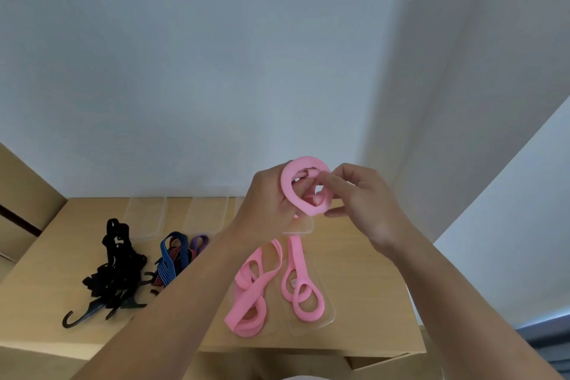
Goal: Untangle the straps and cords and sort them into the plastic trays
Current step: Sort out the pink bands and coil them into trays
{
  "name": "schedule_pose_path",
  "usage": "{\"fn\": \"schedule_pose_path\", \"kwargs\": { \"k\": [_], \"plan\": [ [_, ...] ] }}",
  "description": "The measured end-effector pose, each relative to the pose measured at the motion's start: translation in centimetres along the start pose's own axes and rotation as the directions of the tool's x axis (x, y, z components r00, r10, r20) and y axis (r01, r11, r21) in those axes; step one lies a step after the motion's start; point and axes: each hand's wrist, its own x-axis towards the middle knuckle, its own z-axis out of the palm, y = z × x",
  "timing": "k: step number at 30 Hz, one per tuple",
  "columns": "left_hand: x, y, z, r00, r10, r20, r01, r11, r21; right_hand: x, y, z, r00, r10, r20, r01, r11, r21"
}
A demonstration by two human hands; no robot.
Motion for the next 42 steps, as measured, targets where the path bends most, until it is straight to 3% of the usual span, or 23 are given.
{"fn": "schedule_pose_path", "kwargs": {
  "k": [4, 10, 17, 23, 25, 27, 29, 32, 35, 39, 42],
  "plan": [
    [-1.3, -0.9, -0.9, 0.999, -0.014, 0.032, 0.015, 1.000, -0.018, -0.5, -1.1, 0.6, 0.992, 0.099, 0.078, -0.107, 0.989, 0.105],
    [-3.3, -1.0, -2.4, 0.994, 0.020, -0.106, -0.043, 0.974, -0.220, -0.9, -1.4, 2.3, 0.930, 0.229, 0.286, -0.318, 0.894, 0.317],
    [-4.9, -1.9, -5.3, 0.996, 0.089, -0.022, -0.091, 0.985, -0.149, -0.8, -1.1, 5.6, 0.936, 0.310, 0.168, -0.351, 0.866, 0.357],
    [-6.1, -2.6, -7.3, 0.993, 0.090, -0.077, -0.105, 0.972, -0.210, -1.4, -0.1, 8.9, 0.891, 0.375, 0.255, -0.454, 0.760, 0.466],
    [-6.3, -3.2, -7.9, 0.991, 0.075, -0.109, -0.095, 0.978, -0.184, -1.8, 0.1, 9.7, 0.907, 0.353, 0.232, -0.422, 0.759, 0.496],
    [-6.6, -3.9, -8.7, 0.991, 0.043, -0.129, -0.069, 0.977, -0.204, -2.1, 0.4, 10.3, 0.956, 0.254, 0.146, -0.293, 0.812, 0.504],
    [-6.8, -4.6, -9.4, 0.992, 0.030, -0.119, -0.054, 0.978, -0.201, -2.5, 0.4, 10.5, 0.993, 0.069, 0.094, -0.099, 0.924, 0.370],
    [-6.8, -5.0, -10.1, 0.999, -0.020, -0.049, 0.008, 0.973, -0.232, -3.0, 0.0, 10.4, 0.977, -0.099, 0.190, 0.065, 0.981, 0.181],
    [-6.7, -5.1, -10.6, 1.000, 0.015, -0.006, -0.016, 0.983, -0.185, -3.2, -0.6, 10.2, 0.968, -0.132, 0.216, 0.115, 0.989, 0.090],
    [-6.6, -4.8, -11.1, 0.998, 0.019, 0.058, -0.009, 0.984, -0.175, -3.2, -0.5, 10.9, 0.968, -0.206, 0.147, 0.201, 0.979, 0.044],
    [-6.4, -4.5, -11.5, 0.995, -0.014, 0.104, 0.038, 0.972, -0.234, -3.2, -0.5, 11.4, 0.959, -0.242, 0.150, 0.226, 0.967, 0.113]
  ]
}}
